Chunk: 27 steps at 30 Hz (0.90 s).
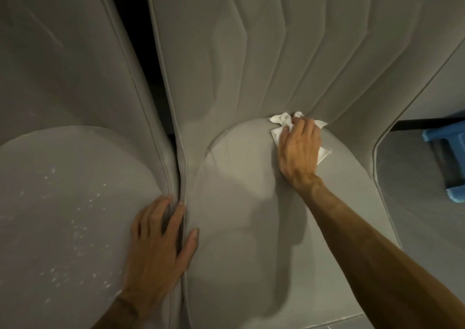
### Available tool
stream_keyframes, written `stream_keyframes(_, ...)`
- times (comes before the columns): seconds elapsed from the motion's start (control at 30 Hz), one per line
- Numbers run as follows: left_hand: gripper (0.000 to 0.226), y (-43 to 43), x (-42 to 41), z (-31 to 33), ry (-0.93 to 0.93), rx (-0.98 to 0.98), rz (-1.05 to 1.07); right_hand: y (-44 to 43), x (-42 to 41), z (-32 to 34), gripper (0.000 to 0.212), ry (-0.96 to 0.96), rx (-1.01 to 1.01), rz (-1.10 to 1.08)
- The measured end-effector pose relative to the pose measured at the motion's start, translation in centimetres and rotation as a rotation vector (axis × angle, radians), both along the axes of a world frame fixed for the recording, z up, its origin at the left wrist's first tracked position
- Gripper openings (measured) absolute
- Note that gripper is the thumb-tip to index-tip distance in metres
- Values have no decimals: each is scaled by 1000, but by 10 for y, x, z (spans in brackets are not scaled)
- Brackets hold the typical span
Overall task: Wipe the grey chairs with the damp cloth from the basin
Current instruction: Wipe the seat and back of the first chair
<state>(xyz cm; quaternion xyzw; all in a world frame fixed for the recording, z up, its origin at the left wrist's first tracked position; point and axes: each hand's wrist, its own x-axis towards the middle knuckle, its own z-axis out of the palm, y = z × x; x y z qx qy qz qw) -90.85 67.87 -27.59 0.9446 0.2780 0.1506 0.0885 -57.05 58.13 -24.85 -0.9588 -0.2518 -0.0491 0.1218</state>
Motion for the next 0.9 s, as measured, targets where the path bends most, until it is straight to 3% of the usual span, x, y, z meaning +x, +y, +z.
stream_keyframes(0.1, 58, 1, 0, 0, 4, 1, -19, 1, -3, -2, 37, -23, -33, 104)
stream_keyframes(0.3, 58, 3, 1, -2, 6, -11, -26, -5, -1, -2, 39, -29, -40, 116)
stream_keyframes(0.5, 59, 1, 3, -1, 12, 7, -19, 14, -7, -2, 35, -16, 0, -45)
stream_keyframes(0.67, 57, 0, 4, 0, -13, 28, -35, 13, -9, 2, 34, -22, -3, 224)
stream_keyframes(0.8, 57, 1, 4, -2, -16, 42, -20, -13, 9, 2, 34, -24, 9, 55)
stream_keyframes(0.9, 57, 1, 7, -2, -34, 52, -17, 19, -6, 0, 35, -11, -33, 8)
